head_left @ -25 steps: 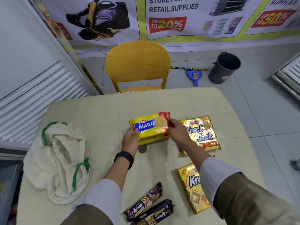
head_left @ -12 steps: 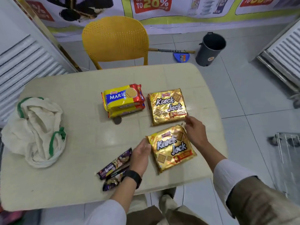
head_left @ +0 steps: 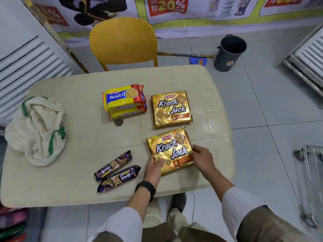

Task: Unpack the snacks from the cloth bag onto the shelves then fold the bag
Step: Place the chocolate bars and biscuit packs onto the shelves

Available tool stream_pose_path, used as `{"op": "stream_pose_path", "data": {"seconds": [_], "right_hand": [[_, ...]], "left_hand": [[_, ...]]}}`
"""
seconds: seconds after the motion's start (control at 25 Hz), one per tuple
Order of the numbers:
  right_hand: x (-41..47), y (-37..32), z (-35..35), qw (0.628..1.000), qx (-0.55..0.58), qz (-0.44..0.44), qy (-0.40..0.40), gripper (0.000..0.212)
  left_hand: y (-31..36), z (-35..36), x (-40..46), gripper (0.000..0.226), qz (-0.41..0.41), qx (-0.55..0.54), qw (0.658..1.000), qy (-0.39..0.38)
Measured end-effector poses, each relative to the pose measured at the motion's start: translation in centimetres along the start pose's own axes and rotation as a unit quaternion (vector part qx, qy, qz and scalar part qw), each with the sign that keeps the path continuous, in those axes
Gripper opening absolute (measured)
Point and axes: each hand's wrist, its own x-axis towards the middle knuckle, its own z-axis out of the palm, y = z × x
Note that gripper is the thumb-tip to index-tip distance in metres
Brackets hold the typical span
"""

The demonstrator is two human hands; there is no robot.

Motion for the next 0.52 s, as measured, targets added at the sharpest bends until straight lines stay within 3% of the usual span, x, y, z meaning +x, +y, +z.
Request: {"op": "stream_pose_path", "data": {"seconds": [0.16,0.32,0.52], "right_hand": [[-0.6,-0.8,0.2,1.0,0.013,0.021,-0.002,0.043],[-1.9,-2.0,-0.3,0.998,0.054,-0.004,0.038,0.042],[0.9,-8.4,-2.1,0.988,0.121,-0.029,0.09,0.04]], "left_hand": [[0.8,0.2,-0.4,0.06,0.001,-0.011,1.0,0.002],[3.3,0.1,-1.2,0.057,0.056,-0.017,0.998,-0.01],[11.5,-0.2,0.2,0.047,0.133,-0.014,0.99,-0.033]]}}
